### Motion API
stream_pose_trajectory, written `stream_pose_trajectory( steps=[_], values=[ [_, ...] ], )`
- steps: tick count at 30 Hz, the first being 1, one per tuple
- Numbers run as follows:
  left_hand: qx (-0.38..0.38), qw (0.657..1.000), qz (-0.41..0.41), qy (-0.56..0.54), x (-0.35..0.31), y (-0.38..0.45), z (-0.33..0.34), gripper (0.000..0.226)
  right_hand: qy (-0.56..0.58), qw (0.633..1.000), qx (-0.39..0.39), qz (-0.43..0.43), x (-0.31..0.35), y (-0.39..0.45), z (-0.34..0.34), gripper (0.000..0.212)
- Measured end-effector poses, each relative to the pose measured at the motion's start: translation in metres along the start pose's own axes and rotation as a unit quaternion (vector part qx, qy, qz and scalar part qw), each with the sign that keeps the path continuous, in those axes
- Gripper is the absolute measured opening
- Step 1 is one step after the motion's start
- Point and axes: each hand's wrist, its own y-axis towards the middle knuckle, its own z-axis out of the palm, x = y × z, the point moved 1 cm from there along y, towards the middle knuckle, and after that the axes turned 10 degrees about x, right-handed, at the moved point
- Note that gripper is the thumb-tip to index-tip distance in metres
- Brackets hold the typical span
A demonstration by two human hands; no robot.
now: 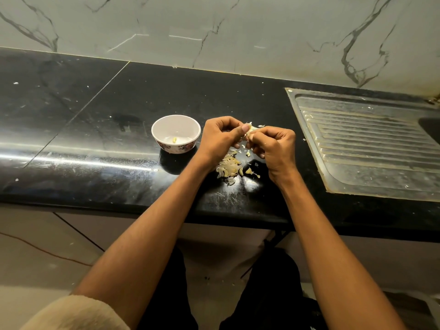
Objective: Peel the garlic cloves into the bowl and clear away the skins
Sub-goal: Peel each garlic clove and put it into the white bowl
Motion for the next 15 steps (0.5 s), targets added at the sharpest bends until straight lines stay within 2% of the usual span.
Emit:
stream_pose_trajectory(
  steps=[9, 15],
  values=[
    [0.011, 1.000, -0.010, -0.007, 0.0009, -0.0001, -0.0008, 0.027, 0.005, 1.000, -0.001, 0.000, -0.0001, 0.0000, -0.0006, 0.013],
    [0.018, 1.000, -0.004, 0.002, 0.0017, 0.0000, -0.0010, 0.015, 0.004, 1.000, -0.002, 0.005, 0.0012, -0.0010, -0.0001, 0.012]
  ],
)
